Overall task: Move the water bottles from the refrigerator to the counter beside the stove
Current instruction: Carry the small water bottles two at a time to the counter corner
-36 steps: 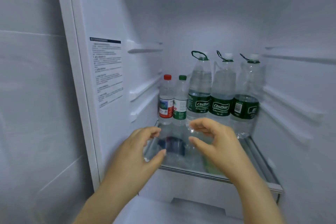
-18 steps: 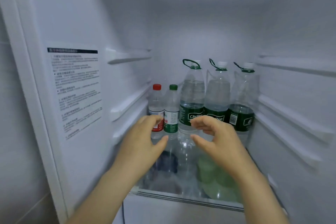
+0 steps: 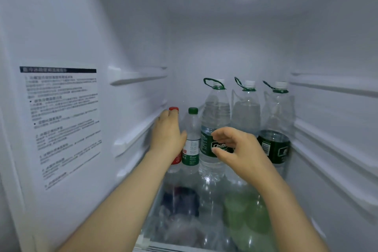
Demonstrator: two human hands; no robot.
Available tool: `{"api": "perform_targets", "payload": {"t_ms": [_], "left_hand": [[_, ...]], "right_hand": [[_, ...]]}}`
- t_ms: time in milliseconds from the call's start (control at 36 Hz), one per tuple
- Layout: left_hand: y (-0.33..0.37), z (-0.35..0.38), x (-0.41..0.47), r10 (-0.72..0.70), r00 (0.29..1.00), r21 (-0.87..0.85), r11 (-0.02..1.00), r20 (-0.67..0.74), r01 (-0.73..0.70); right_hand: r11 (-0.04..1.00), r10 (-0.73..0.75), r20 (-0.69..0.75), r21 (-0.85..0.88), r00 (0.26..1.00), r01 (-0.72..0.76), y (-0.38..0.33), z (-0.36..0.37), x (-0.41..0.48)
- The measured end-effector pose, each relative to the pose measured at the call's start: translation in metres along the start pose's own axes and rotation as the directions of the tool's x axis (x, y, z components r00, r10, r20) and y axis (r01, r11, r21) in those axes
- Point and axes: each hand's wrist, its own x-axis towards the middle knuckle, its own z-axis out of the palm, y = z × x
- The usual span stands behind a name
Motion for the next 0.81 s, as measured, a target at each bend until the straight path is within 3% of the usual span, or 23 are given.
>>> {"api": "perform_targets", "payload": {"t_ms": [167,417,806], "left_hand": [[-0.004,0.020,0.031,0.083,0.995,0.095,0.992,0.049,-0.088],[-0.027,0.040,0.055,0.041,0.985,0.170,0.983,0.170,-0.070],[-0.038,0.056,0.054,0.059,0.997,0.043,0.997,0.056,-0.061]], "right_hand": [[1.000,0.016,0.008,-0.010,1.000,-0.016,0.012,0.000,0.009],[1.000,0.024,0.035,-0.004,0.999,-0.024,0.020,0.005,0.021],[0.976,-0.060,0.069,-0.206,0.996,0.073,0.011,0.015,0.080]]}}
